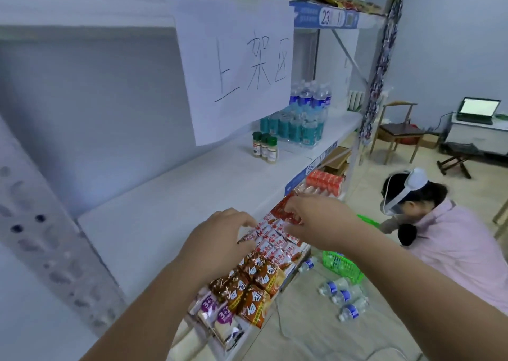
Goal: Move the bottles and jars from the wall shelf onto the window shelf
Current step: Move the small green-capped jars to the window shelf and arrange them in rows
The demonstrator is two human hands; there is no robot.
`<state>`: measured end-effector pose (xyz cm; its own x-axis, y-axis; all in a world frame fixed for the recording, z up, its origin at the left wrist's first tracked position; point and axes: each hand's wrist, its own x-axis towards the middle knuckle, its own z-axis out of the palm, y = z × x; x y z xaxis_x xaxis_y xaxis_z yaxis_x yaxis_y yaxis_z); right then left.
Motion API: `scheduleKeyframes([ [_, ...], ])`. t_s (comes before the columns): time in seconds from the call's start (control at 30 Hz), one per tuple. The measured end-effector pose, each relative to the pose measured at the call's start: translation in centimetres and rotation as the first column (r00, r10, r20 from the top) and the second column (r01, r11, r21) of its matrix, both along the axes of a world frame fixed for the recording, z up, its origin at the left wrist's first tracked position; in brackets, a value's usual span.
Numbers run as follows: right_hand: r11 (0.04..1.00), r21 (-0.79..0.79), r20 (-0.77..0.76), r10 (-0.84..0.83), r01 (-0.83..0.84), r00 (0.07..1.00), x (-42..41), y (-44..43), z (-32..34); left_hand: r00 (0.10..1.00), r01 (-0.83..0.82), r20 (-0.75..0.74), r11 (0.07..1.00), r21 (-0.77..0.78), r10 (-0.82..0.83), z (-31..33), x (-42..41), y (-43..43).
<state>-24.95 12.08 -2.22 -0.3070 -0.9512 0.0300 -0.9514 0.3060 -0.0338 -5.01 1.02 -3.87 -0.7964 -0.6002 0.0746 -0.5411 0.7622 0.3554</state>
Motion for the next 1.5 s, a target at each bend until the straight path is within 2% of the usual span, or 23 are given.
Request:
scheduleKeyframes([
  [0.27,0.999,-0.01,0.067,0.052,-0.051,0.996,-15.3,-9.9,1.2,0.989,-0.14,0.05,0.99,-0.017,0.14,1.7,-14.1,-10.1],
  [0.5,0.998,-0.013,0.2,0.068,-0.066,0.977,-24.4,-18.1,1.1,0.968,-0.239,0.089,0.969,0.063,0.233,1.7,-21.0,-19.0],
  [0.77,0.998,-0.002,0.307,0.064,-0.067,0.95,-29.2,-25.8,-1.2,0.937,-0.343,0.03,0.905,0.252,0.347,-0.5,-25.8,-24.1],
  [1.0,0.993,0.03,0.283,0.101,-0.114,0.954,-32.3,-29.3,-1.5,0.866,-0.458,-0.034,0.819,0.346,0.498,-2.3,-32.5,-24.3],
  [1.33,0.986,0.041,0.267,0.142,-0.159,0.953,-34.5,-30.5,-2.6,0.79,-0.561,-0.102,0.78,0.278,0.605,-4.6,-36.1,-24.7],
  [1.5,0.983,0.039,0.282,0.16,-0.178,0.946,-34.5,-31.2,-2.9,0.791,-0.575,-0.123,0.797,0.186,0.599,-5.5,-35.9,-25.2],
])
